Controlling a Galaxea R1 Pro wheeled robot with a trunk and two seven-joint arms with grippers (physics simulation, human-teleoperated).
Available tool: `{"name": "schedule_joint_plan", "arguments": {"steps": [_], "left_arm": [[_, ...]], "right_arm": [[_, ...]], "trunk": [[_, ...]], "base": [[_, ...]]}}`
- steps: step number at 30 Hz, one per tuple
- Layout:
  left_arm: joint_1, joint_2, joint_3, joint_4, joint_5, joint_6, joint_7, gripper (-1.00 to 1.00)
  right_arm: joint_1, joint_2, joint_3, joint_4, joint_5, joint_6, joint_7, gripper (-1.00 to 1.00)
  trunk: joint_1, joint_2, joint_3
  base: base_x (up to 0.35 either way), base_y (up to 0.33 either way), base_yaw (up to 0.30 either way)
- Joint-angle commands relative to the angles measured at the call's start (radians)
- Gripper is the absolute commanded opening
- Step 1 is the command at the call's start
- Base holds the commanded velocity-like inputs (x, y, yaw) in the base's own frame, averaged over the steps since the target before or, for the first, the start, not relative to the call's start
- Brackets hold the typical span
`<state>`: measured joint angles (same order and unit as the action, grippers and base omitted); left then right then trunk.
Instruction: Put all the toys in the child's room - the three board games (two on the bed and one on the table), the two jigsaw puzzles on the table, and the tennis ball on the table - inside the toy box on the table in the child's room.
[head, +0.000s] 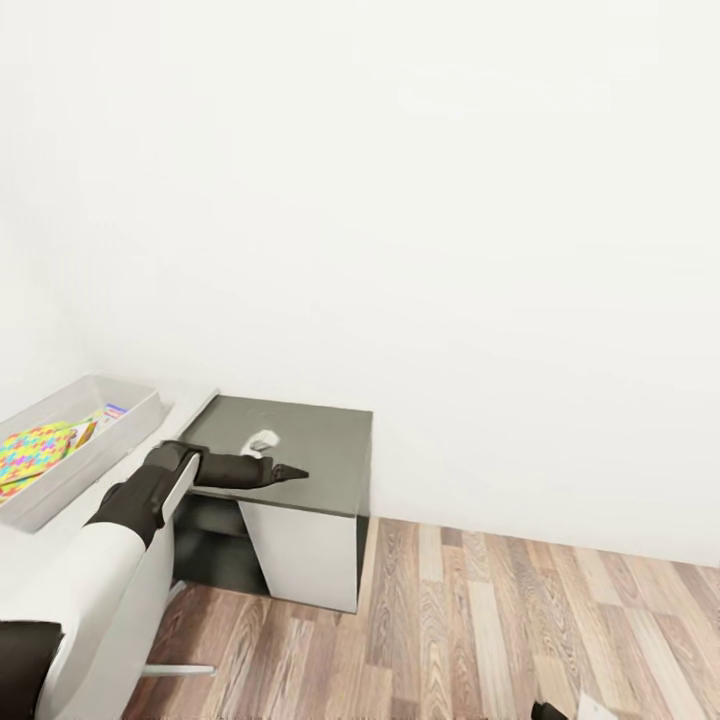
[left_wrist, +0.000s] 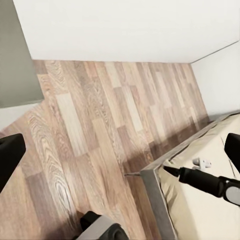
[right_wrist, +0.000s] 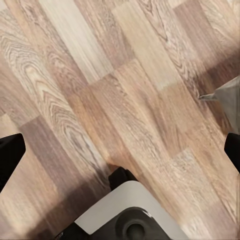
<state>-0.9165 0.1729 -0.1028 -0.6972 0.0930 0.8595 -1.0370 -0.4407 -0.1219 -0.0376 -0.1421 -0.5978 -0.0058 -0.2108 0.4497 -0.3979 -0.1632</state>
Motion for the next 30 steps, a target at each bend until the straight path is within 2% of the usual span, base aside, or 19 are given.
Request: {"name": "schedule_joint_plan", "arguments": {"steps": [1, 4, 5, 8, 11, 16, 18, 22, 23, 24, 30], "left_arm": [[0.000, 0.001, -0.004, 0.007, 0.010, -0.001, 0.005, 1.00], [0.001, 0.002, -0.004, 0.028, 0.010, -0.022, 0.010, 1.00], [0.002, 0.001, -0.004, 0.046, 0.010, -0.036, 0.018, 1.00], [0.007, 0.000, -0.004, 0.074, 0.011, -0.051, 0.040, 1.00], [0.020, -0.001, -0.004, 0.101, 0.013, -0.075, 0.064, 1.00], [0.047, -0.010, 0.000, 0.156, 0.016, -0.165, 0.124, 1.00], [0.056, -0.033, 0.001, 0.206, 0.017, -0.218, 0.185, 1.00], [0.061, -0.072, 0.003, 0.266, 0.017, -0.272, 0.279, 1.00], [0.063, -0.084, 0.003, 0.280, 0.018, -0.287, 0.314, 1.00], [0.070, -0.101, 0.003, 0.299, 0.017, -0.308, 0.387, 1.00], [0.083, -0.108, 0.004, 0.309, 0.016, -0.331, 0.438, 1.00]], "right_arm": [[0.000, 0.001, 0.001, 0.000, -0.002, -0.001, -0.002, 1.00], [0.000, 0.001, 0.019, 0.000, -0.002, -0.001, -0.002, 1.00], [0.000, 0.002, 0.042, 0.001, -0.003, 0.000, -0.003, 1.00], [0.000, 0.003, 0.076, 0.001, -0.004, 0.000, -0.003, 1.00], [-0.001, 0.003, 0.092, 0.000, -0.004, -0.001, -0.004, 1.00], [-0.001, 0.005, 0.106, 0.000, -0.005, -0.002, -0.004, 1.00], [0.000, 0.005, 0.109, 0.000, -0.005, -0.003, -0.004, 1.00], [0.000, 0.013, 0.109, 0.000, -0.005, -0.020, -0.003, 1.00], [0.000, 0.017, 0.110, 0.000, -0.005, -0.032, -0.003, 1.00], [0.000, 0.026, 0.110, 0.001, -0.006, -0.049, -0.003, 1.00], [0.000, 0.029, 0.110, 0.001, -0.007, -0.058, -0.003, 1.00]], "trunk": [[0.000, -0.002, -0.002], [0.000, -0.002, -0.003], [0.000, -0.002, -0.003], [0.000, -0.002, -0.003], [0.000, -0.002, -0.003], [0.000, -0.002, -0.003], [0.000, -0.002, -0.003], [0.000, -0.002, -0.003], [0.000, -0.002, -0.003], [0.000, -0.002, -0.003], [0.000, -0.002, -0.003]], "base": [[-0.107, -0.062, -0.011], [-0.070, -0.041, -0.007], [-0.028, -0.016, -0.003], [-0.017, -0.010, -0.002], [-0.007, -0.004, -0.001], [-0.003, -0.001, 0.000], [0.000, 0.000, 0.000], [0.000, 0.000, 0.000], [0.000, 0.000, 0.000], [0.000, 0.000, 0.000], [0.000, 0.000, 0.000]]}}
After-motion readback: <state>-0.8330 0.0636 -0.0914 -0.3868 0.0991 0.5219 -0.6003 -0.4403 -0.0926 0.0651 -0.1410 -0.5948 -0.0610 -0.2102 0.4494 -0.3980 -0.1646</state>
